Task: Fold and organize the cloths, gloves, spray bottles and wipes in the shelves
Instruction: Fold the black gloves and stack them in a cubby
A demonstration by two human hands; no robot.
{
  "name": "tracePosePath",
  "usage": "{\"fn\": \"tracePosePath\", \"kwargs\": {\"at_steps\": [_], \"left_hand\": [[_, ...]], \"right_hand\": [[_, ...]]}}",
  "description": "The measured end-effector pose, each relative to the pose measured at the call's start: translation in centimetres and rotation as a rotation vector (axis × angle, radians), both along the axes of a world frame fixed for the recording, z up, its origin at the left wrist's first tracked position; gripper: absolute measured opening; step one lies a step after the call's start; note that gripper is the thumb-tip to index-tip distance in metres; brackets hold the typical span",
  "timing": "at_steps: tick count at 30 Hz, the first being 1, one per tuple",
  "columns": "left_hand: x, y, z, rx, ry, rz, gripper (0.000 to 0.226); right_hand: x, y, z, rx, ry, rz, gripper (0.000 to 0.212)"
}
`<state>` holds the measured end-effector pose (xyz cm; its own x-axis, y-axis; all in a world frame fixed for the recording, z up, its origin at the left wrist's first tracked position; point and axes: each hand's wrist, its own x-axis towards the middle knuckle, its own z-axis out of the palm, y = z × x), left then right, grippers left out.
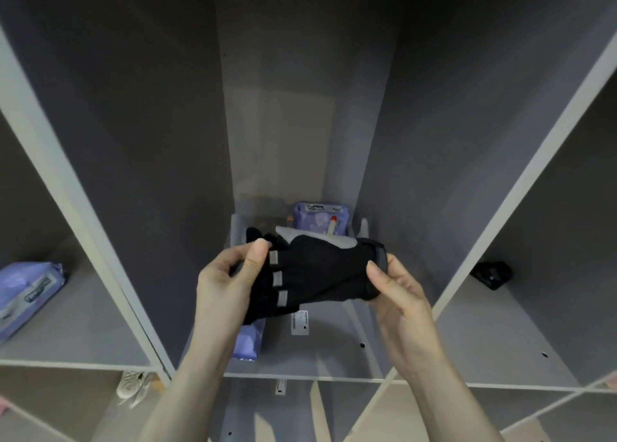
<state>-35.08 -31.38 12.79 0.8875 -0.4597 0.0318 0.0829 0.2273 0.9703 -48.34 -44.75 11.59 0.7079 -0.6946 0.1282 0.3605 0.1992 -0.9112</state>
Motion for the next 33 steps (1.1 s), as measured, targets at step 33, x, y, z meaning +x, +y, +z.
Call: {"fn": "tracePosePath", "kwargs": {"at_steps": [33], "left_hand": [[1.1,0.6,0.8,0.102,-0.141,-0.177,0.023]], "right_hand": [[2.0,1.3,-1.5,0.383,0.12,-0.065,0.024]]}}
